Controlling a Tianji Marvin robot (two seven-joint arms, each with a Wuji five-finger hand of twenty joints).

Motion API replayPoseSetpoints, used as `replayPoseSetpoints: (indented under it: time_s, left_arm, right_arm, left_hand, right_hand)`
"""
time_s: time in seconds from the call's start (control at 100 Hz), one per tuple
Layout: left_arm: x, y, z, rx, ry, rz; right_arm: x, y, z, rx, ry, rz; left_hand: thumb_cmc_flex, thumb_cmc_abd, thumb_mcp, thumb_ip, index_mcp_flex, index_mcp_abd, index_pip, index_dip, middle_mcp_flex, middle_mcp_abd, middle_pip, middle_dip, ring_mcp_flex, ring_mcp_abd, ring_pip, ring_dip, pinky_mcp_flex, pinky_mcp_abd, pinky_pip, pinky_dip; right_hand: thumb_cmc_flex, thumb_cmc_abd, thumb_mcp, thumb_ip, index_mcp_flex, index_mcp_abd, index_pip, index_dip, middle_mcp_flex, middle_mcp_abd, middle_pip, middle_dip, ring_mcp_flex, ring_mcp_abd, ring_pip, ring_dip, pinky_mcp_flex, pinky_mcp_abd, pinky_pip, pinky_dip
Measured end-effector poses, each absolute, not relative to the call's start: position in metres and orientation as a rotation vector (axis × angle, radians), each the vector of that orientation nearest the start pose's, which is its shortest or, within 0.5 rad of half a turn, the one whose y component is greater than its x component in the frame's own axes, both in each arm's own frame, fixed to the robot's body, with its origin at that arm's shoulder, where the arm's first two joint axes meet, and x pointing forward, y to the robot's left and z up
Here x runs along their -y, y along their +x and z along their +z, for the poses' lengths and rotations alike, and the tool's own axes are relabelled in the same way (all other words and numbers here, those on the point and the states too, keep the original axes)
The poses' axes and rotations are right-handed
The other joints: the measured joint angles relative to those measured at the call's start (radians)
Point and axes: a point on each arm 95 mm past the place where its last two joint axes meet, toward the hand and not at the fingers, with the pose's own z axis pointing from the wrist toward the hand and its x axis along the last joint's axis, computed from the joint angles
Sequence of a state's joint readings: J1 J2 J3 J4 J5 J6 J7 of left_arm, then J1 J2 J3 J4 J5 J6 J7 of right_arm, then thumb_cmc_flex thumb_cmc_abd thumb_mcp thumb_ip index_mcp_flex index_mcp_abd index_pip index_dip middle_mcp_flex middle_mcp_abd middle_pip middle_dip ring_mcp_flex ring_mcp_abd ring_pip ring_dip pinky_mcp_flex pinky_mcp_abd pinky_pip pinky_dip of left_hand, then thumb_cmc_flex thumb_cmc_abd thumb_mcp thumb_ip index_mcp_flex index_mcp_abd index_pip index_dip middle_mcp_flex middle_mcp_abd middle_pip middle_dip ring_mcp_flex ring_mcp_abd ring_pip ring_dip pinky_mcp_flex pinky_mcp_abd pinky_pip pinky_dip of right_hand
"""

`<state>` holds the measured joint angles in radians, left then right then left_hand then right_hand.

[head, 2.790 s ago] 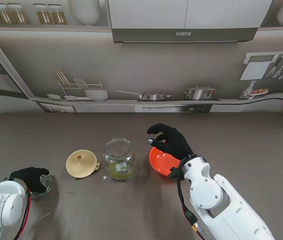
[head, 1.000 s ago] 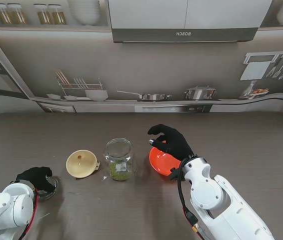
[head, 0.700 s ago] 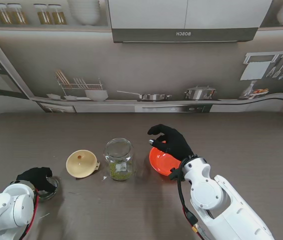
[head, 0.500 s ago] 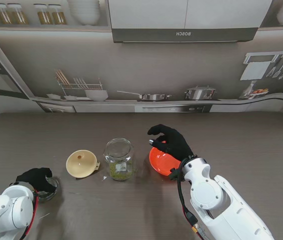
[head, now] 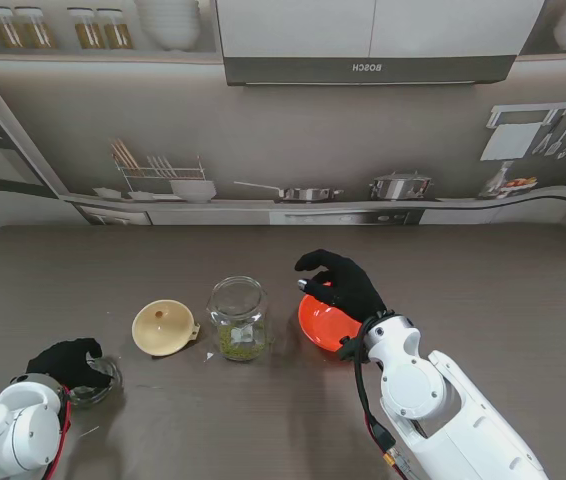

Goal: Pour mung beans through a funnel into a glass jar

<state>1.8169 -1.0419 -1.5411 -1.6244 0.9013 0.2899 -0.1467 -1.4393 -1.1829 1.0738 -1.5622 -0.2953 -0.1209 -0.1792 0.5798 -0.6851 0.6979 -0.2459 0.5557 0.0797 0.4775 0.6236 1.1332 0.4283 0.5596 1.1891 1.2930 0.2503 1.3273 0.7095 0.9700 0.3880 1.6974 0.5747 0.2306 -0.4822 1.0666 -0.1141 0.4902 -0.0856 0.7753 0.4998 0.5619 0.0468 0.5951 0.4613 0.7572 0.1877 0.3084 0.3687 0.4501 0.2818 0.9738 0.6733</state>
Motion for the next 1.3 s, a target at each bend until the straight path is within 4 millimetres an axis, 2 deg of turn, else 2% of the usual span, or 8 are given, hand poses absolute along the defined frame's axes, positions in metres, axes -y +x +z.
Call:
replayPoseSetpoints:
  time_s: [0.41,0.82,0.98,1.0,1.02,1.03,1.3]
  left_arm:
    - [-0.160,0.335,-0.361,-1.192,-1.749,-0.956]
    - [-0.148,0.335,-0.351,-1.200,-1.745,-1.040]
    - [-0.141,0.337,-0.338,-1.202,-1.714,-1.097]
    - [-0.140,0.338,-0.336,-1.203,-1.709,-1.104]
    - [-0.139,0.338,-0.335,-1.204,-1.705,-1.111]
    - [-0.139,0.339,-0.334,-1.205,-1.702,-1.115]
    - [-0.123,0.349,-0.311,-1.236,-1.645,-1.201]
  right_arm:
    - [-0.067,0.421,-0.292,1.141,-1.907,-2.507]
    - [-0.067,0.421,-0.293,1.136,-1.911,-2.496]
    - [-0.067,0.421,-0.293,1.136,-1.914,-2.494]
    - [-0.067,0.421,-0.294,1.137,-1.914,-2.493]
    - [-0.067,0.421,-0.294,1.137,-1.914,-2.493]
    - [-0.067,0.421,-0.294,1.137,-1.914,-2.493]
    - [-0.067,0.421,-0.295,1.139,-1.918,-2.490]
  left_hand:
    - [0.010,-0.003,-0.009,0.000,0.000,0.000,0.021,0.005,0.001,0.000,0.001,0.009,0.000,0.001,0.010,0.000,0.000,0.003,0.002,0.000]
    - [0.019,-0.013,-0.010,-0.001,0.004,0.000,0.090,0.005,0.006,0.000,-0.022,0.006,0.000,0.002,0.015,0.000,0.000,0.008,0.002,0.000]
    - [0.019,-0.014,-0.011,-0.001,0.005,0.000,0.182,0.005,0.006,0.000,-0.023,0.006,0.000,0.002,0.022,0.000,0.000,0.010,0.002,0.000]
    - [0.019,-0.014,-0.011,-0.001,0.005,0.000,0.216,0.005,0.006,0.000,-0.023,0.006,0.000,0.002,0.023,0.000,0.000,0.010,0.002,0.000]
    - [0.019,-0.014,-0.011,-0.001,0.008,0.001,0.366,0.007,0.006,0.000,-0.025,0.006,0.000,0.002,0.023,0.000,0.000,0.010,0.002,0.000]
    - [0.019,-0.018,-0.011,-0.001,0.009,0.001,0.376,0.009,0.007,0.001,-0.025,0.006,0.000,0.002,0.023,0.000,0.000,0.011,0.002,0.000]
    - [0.020,-0.024,-0.011,-0.001,0.010,0.001,0.401,0.011,0.007,0.001,-0.025,-0.005,0.000,0.002,0.026,0.000,0.000,0.012,0.002,0.000]
  right_hand:
    - [0.000,0.000,0.000,0.000,0.000,0.001,0.000,0.000,0.000,0.001,0.000,0.000,0.000,0.000,0.000,0.000,0.000,0.000,0.000,0.000]
    - [0.000,0.001,0.000,0.000,0.000,0.010,0.000,0.000,0.000,0.015,0.000,0.000,0.000,0.000,0.000,0.000,0.000,0.000,0.000,0.000]
    - [0.000,0.001,0.000,0.000,0.000,0.010,0.000,0.000,0.000,0.015,0.000,0.000,0.000,0.000,0.000,0.000,0.000,0.000,0.000,0.000]
    - [0.000,0.001,0.000,0.000,0.000,0.010,0.000,0.000,0.000,0.015,0.000,0.000,0.000,0.000,0.000,0.000,0.000,0.000,0.000,0.000]
    - [0.000,0.001,0.000,0.000,0.000,0.010,0.000,0.000,0.000,0.015,0.000,0.000,0.000,0.000,0.000,0.000,0.000,0.000,0.000,0.000]
    - [0.000,0.001,0.000,0.000,0.000,0.010,0.000,0.000,0.000,0.015,0.000,0.000,0.000,0.000,0.000,0.000,0.000,0.000,0.000,0.000]
    - [0.000,0.011,0.000,0.000,0.000,0.010,0.000,0.000,0.000,0.015,0.000,0.000,0.000,0.000,0.000,0.000,0.000,0.000,0.001,0.000]
